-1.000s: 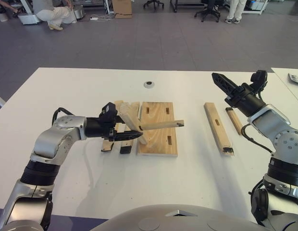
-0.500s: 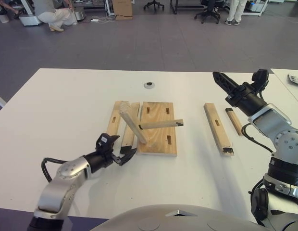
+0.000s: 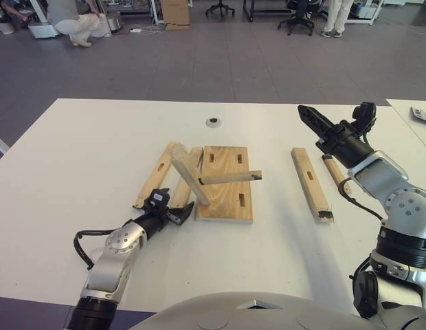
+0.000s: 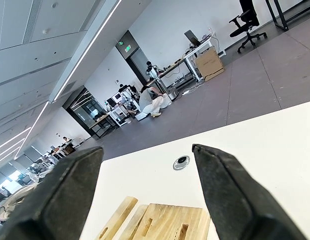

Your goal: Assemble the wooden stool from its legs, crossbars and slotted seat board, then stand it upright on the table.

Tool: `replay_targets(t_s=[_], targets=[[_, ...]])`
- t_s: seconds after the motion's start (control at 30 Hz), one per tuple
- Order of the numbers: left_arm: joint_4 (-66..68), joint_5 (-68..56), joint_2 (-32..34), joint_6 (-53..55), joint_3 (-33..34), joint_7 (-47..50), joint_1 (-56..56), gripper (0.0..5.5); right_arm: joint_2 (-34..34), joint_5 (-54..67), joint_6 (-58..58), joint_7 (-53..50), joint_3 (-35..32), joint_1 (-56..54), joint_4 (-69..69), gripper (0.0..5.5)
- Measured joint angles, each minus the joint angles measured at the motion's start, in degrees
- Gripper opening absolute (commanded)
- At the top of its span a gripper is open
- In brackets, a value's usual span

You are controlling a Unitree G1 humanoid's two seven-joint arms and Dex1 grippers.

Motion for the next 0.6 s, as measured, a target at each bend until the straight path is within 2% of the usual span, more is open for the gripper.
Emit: replay_targets(t_s=[0.17,0.4,0.5,0.6], targets=[[1.4,0.0,0.1,-0.9,0.4,-0.4,-0.6,3.39,0.6,0.0,-0.1,-0.8,0.0,1.2,-0.4,3.31],[1.1,0.0,0.4,-0.9,0.3,-1.7,-0.2,2.36,1.8,0.0,-0.9,-2.0,-0.2,1.2,-0.5,3.31],[1.6,-0.1,0.5,-0.8,1.0,-1.8,-0.5,2.08,1.9,0.0,-0.9,-2.3,-0.3,1.2,-0.6,3.31],[5.5,-0.7,1.0,-0.5,4.0,-2.1,-4.0,2.08,2.0,0.1,-1.0,-2.4,-0.7,1.2,-0.6,3.31]])
